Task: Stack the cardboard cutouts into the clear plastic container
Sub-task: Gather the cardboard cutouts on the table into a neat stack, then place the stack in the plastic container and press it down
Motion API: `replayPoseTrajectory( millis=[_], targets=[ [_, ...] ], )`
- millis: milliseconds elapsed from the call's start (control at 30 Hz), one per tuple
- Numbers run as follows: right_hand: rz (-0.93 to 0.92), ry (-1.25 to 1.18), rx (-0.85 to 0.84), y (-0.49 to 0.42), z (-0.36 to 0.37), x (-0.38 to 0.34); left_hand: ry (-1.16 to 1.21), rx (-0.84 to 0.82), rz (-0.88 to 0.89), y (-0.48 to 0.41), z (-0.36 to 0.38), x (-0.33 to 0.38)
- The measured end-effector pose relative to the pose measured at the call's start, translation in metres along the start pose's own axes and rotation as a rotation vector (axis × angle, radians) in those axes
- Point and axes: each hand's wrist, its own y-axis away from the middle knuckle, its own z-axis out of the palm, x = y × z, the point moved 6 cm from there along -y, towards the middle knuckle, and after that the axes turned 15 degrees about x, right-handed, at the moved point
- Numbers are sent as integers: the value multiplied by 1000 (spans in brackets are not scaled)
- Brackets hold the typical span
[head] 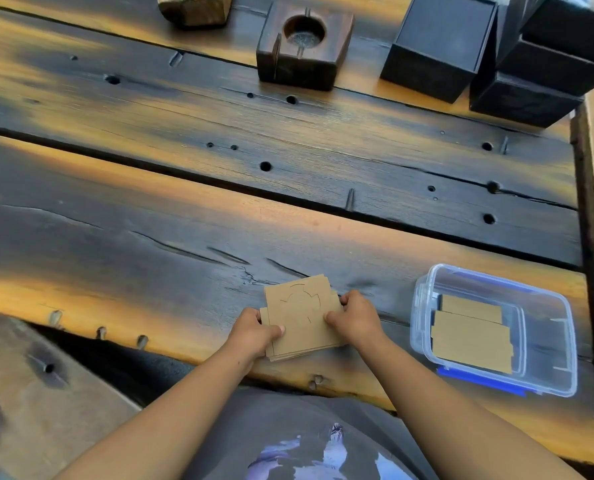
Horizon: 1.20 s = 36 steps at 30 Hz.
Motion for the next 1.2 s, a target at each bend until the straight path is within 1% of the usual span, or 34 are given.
replayPoseTrajectory(
  millis=[100, 167, 367, 467, 533, 700, 900, 1100, 1200],
  targets=[
    [41, -37, 3, 2, -1, 2, -11, -12, 8, -1, -2, 4],
    [60, -64, 16, 5, -4, 1, -16, -16, 43, -2, -5, 9],
    [131, -180, 74, 16, -17, -1, -119, -56, 242, -4, -13, 46],
    [187, -242, 111, 23, -25, -5, -151, -90, 310, -4, -20, 68],
    [207, -286, 166, 29, -33, -8, -179, -115, 348, -5, -26, 80],
    [171, -319, 231, 35, -58, -15, -178, -153, 381, 4, -33, 98],
    [139, -420, 221, 33, -88, -8, -130, -150, 419, 29, -23, 121],
    [81, -516, 232, 16, -136, 35, -45, -114, 452, 71, 23, 141],
    [28, -501, 223, 4, -163, 64, -75, -63, 472, 95, 56, 145]
  ],
)
